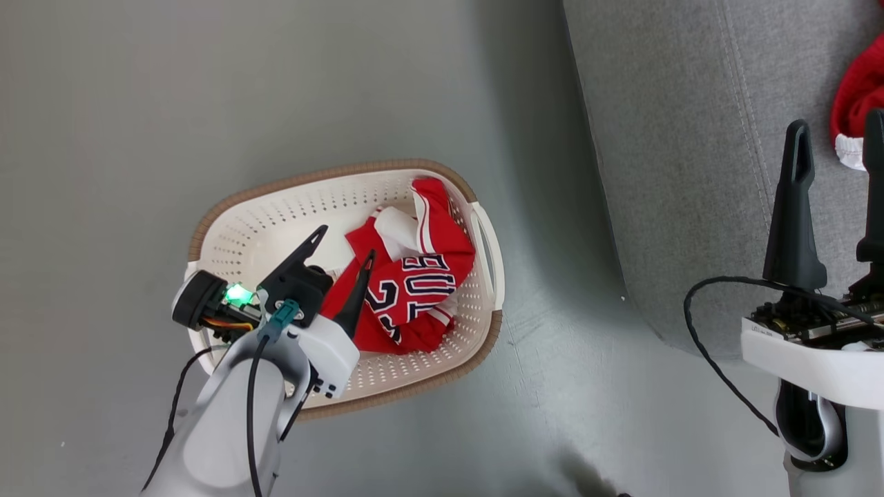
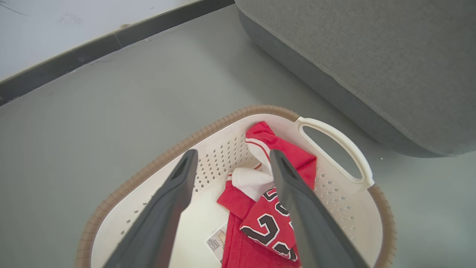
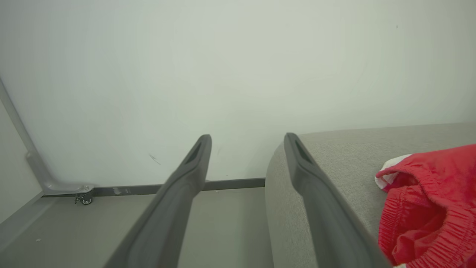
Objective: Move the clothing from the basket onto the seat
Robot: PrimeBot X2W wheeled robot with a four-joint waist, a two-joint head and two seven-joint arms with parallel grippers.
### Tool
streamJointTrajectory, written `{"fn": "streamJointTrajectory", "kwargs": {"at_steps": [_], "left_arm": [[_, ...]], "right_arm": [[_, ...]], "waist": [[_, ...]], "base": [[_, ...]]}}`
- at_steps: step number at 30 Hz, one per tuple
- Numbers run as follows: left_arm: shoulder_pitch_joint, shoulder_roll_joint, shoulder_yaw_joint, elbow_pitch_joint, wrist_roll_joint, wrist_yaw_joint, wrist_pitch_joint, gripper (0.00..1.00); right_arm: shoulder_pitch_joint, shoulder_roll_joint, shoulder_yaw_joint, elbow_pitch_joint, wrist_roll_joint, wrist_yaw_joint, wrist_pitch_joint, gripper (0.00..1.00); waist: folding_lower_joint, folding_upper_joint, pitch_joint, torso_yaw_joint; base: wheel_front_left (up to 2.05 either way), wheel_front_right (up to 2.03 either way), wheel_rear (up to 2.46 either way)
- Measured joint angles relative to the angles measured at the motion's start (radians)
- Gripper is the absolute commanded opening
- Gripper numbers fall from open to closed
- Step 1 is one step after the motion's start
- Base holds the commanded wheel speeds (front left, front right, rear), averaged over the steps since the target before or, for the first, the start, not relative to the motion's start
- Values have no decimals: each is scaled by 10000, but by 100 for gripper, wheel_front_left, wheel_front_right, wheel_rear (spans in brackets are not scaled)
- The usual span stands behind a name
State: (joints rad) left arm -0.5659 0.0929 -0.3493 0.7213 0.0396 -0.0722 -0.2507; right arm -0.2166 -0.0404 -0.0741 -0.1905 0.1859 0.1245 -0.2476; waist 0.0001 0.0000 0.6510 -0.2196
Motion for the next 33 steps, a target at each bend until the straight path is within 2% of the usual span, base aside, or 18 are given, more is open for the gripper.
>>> {"fn": "streamJointTrajectory", "kwargs": {"at_steps": [33], "left_arm": [[-1883,-291,-232,1971,-2,-84,50,100]], "right_arm": [[-1583,-8,-123,-102,614,0,-17,100]], "waist": [[0,0,2208,-882]], "base": [[0,0,0]]}}
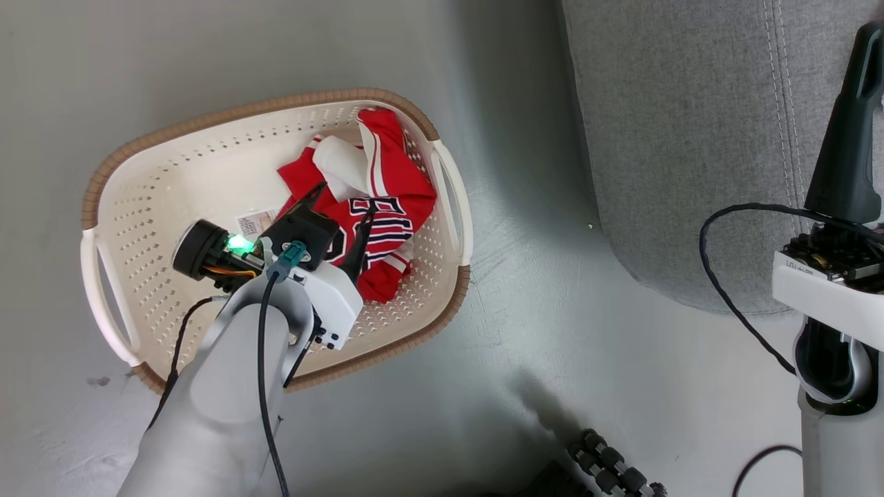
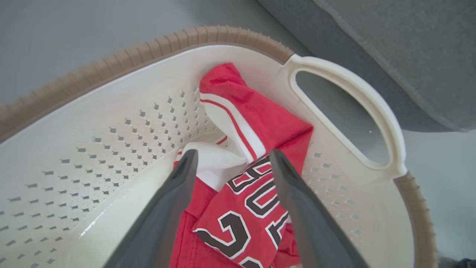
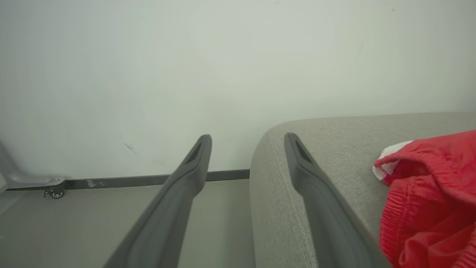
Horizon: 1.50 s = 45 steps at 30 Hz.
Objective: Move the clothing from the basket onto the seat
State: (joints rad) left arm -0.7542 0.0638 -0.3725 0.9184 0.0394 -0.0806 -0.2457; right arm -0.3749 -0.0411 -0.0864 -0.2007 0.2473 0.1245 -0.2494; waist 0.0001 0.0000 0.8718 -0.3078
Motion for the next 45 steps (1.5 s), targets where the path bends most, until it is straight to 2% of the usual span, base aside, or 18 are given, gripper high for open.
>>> {"fn": "streamJointTrajectory", "kwargs": {"at_steps": [22,45], "left_arm": [[-932,-27,-341,1020,0,-174,0,100],[-1559,-27,-332,1891,0,-73,35,100]], "right_arm": [[-409,2,224,140,483,0,0,100],[-393,8,190,148,619,0,0,100]], "waist": [[-1,0,428,-612],[-1,0,620,-1098]], "base": [[0,0,0],[0,0,0]]}}
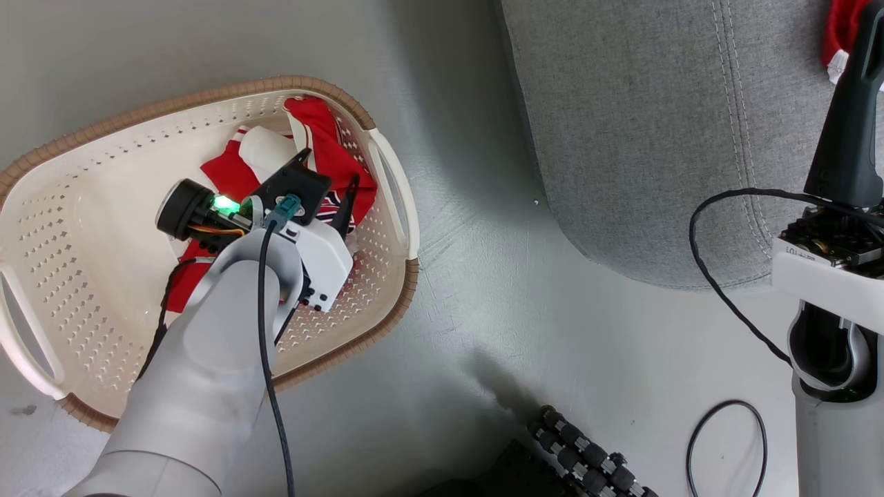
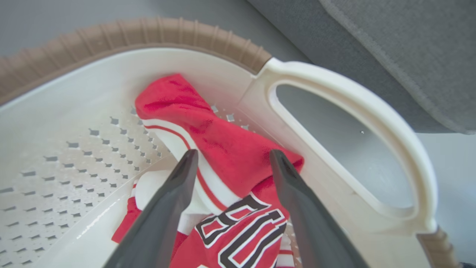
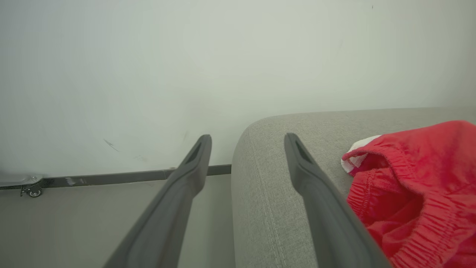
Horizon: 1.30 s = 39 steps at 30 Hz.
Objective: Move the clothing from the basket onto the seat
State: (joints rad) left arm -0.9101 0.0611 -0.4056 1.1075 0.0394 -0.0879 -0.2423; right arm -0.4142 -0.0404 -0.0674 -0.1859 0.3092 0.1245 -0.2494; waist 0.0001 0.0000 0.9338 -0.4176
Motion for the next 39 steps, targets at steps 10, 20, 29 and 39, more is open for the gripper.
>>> {"fn": "streamJointTrajectory", "kwargs": {"at_steps": [10,20,29,39], "left_arm": [[-229,-15,-23,579,92,863,291,100],[-391,-33,113,738,-15,980,305,0],[-402,-54,180,704,-163,980,174,0],[-395,-63,205,506,-194,1034,10,0]], "right_arm": [[0,2,-13,2,2,0,0,100],[-1,4,-27,-2,2,0,0,100],[-6,4,-199,0,-12,0,0,100],[-16,4,-224,98,23,0,0,100]], "waist": [[0,0,14,-89],[0,0,27,-61],[0,0,-17,35],[0,0,-174,247]], "base": [[0,0,0],[0,0,0],[0,0,0],[0,0,0]]}}
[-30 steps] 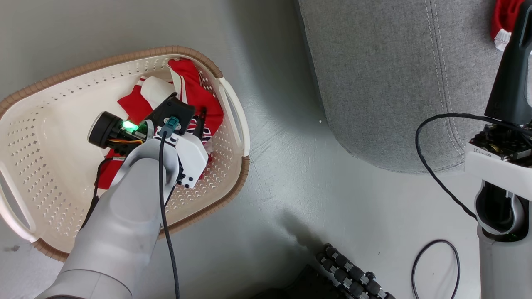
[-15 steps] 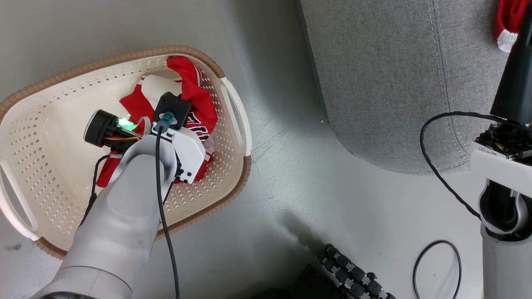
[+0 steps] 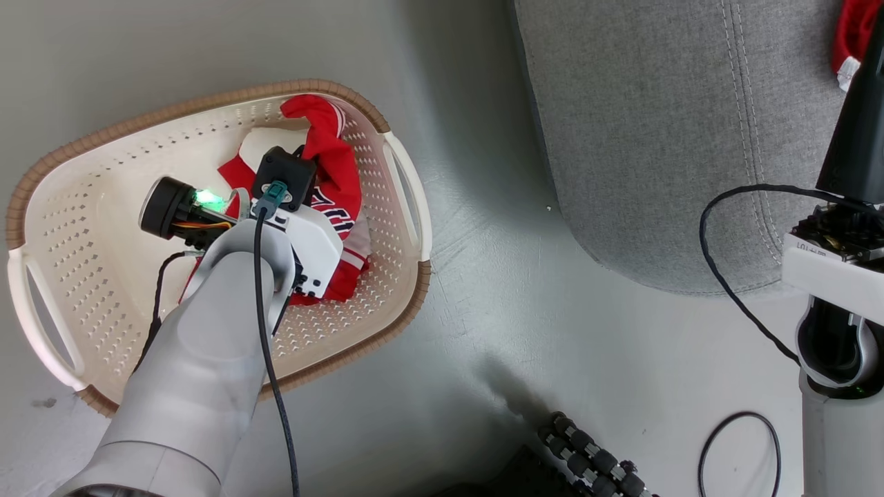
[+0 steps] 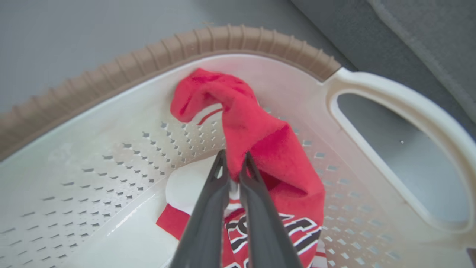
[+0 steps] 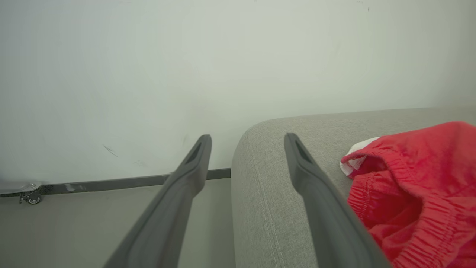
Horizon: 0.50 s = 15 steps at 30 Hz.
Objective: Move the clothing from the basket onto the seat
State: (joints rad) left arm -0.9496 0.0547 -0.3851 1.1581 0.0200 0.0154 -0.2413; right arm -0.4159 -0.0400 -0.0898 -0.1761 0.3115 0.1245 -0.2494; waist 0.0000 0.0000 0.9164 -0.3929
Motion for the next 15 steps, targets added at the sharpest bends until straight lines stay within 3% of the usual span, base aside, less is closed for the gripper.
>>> {"fn": "streamJointTrajectory", "kwargs": {"at_steps": [15], "left_arm": [[233,56,-56,-1231,13,215,-56,0]], "right_arm": [[0,0,-75,173,-2,0,-2,100]], "waist": [[0,0,-378,309]], "base": [[0,0,0]]}}
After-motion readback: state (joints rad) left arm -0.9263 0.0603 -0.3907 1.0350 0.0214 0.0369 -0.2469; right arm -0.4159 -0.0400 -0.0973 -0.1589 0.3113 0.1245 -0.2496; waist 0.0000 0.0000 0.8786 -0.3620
